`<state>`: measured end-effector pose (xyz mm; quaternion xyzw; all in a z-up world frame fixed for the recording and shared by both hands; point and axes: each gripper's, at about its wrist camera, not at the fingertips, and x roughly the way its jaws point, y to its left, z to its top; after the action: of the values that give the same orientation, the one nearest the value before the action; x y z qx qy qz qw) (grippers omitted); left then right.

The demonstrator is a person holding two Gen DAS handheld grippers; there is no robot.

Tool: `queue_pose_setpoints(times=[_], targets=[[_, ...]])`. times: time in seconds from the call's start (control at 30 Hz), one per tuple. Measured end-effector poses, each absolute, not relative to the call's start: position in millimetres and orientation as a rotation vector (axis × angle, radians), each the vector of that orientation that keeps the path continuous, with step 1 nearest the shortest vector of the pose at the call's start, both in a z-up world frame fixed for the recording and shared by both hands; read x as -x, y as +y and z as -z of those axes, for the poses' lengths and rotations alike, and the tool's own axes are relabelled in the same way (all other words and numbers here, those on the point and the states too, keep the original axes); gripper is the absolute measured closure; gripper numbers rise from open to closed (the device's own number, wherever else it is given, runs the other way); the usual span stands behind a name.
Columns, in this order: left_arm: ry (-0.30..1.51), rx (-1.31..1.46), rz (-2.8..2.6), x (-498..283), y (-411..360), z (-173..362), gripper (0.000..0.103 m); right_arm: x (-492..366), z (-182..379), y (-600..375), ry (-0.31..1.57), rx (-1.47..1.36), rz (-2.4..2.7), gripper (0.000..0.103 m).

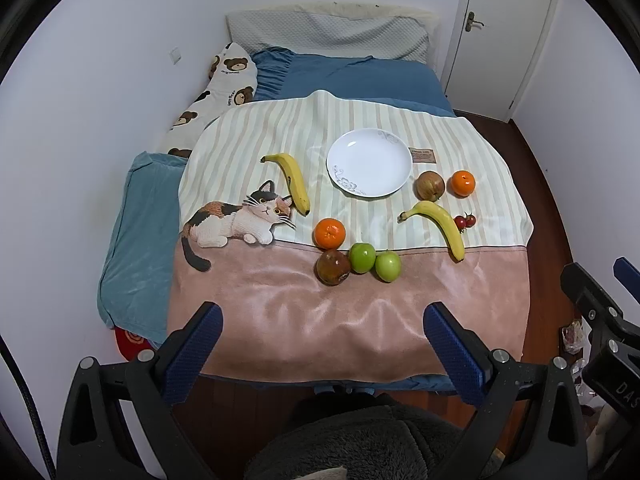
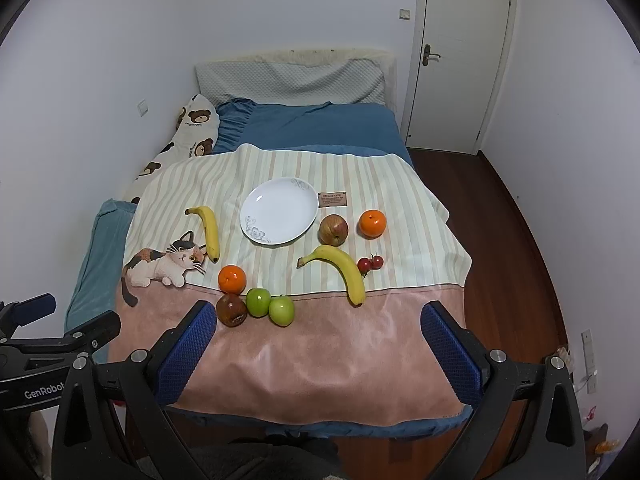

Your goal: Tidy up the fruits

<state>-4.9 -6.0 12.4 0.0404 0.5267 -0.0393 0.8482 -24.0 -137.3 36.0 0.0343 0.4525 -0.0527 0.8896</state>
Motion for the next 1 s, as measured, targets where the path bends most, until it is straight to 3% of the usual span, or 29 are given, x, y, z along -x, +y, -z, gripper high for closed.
queue_pose_setpoints(times=[1.0], targets=[[1.095,-0.077,0.090,-5.1,-4.0,-17.4,0.000,23.0,-36.3,-136.7,0.940,-0.077,0.109,0.000]])
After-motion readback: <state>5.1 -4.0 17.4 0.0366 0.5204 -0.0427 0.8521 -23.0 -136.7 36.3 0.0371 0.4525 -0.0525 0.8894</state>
